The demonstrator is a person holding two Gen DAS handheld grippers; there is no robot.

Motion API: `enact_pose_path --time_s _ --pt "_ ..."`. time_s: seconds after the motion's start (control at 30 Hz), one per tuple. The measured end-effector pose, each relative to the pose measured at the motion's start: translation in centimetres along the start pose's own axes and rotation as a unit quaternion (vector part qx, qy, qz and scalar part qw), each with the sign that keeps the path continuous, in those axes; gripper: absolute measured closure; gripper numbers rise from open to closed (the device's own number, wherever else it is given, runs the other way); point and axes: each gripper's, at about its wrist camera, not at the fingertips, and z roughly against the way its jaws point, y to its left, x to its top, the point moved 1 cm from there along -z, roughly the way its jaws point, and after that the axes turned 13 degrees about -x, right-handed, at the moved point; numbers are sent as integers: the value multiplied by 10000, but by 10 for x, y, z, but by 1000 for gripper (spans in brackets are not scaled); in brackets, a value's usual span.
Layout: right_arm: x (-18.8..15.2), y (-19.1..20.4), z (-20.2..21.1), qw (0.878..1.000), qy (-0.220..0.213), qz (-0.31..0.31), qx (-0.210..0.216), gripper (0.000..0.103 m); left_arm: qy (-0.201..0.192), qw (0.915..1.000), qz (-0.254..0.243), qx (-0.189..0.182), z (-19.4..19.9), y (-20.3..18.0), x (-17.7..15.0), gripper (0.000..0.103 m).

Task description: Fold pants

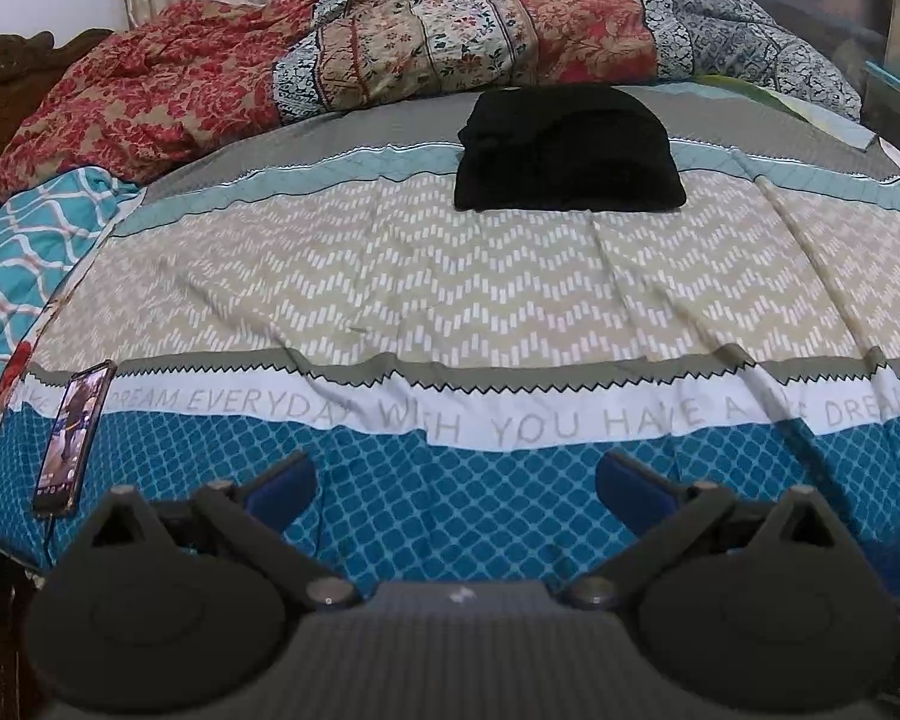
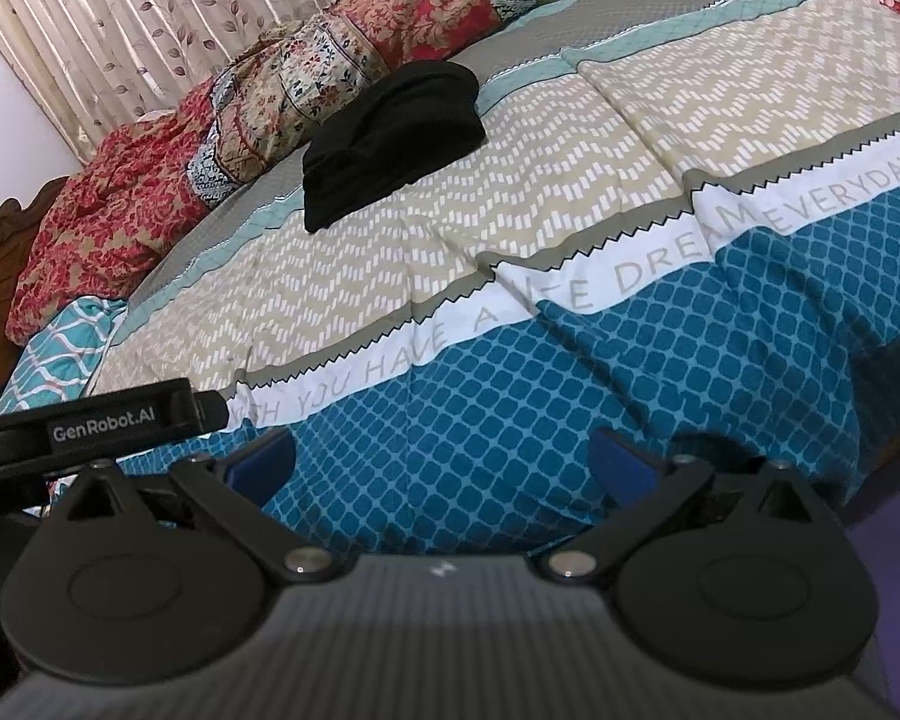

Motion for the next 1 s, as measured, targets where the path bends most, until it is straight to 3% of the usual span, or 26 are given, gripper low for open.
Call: enact_pose_path --time_s 0.5,1.0 --pt "-2 7 0 9999 -31 135 -18 0 -51 9999 30 102 -1 9 1 0" --pt "-1 22 8 9986 -276 451 -36 0 -103 9987 35 507 2 30 -2 0"
